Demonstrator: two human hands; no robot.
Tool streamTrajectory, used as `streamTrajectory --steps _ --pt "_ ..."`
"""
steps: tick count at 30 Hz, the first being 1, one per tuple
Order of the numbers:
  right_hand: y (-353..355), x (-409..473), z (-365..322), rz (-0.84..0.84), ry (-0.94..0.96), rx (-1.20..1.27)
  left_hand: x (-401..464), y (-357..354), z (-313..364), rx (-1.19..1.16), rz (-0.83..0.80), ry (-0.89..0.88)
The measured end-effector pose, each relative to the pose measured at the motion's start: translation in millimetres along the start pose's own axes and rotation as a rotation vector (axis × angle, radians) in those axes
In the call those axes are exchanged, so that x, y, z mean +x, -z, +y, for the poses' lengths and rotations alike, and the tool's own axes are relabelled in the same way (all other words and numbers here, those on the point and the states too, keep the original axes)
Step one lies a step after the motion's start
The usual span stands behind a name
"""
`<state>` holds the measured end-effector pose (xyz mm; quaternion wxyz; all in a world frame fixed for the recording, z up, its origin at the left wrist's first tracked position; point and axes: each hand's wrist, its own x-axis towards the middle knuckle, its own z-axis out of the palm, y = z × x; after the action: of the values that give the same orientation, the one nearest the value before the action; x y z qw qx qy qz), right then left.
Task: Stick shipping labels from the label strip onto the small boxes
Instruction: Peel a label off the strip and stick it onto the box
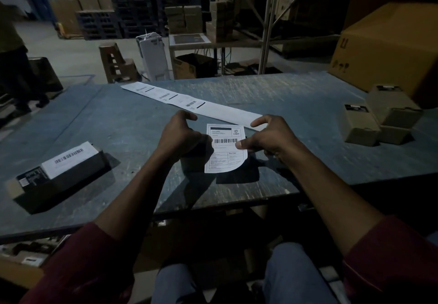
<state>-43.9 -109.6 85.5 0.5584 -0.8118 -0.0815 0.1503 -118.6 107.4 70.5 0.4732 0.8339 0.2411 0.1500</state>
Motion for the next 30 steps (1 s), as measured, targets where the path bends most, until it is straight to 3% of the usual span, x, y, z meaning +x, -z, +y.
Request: streamTrajectory --steps 19,24,28,30 --pt "0 6 1 -0.008 -0.035 -0.061 9 -1 -13 0.112 0.057 -0.044" --pt "1 11 17 0.003 -0.041 0.033 11 0 -22 0.123 0.092 -0.038" --pt "8 13 35 0.043 0.023 0.215 3 6 -34 -0.003 0.138 -0.083" --pt "16 13 43 -0.017 0.056 0.266 -2 15 -41 -0.138 0.056 -0.049"
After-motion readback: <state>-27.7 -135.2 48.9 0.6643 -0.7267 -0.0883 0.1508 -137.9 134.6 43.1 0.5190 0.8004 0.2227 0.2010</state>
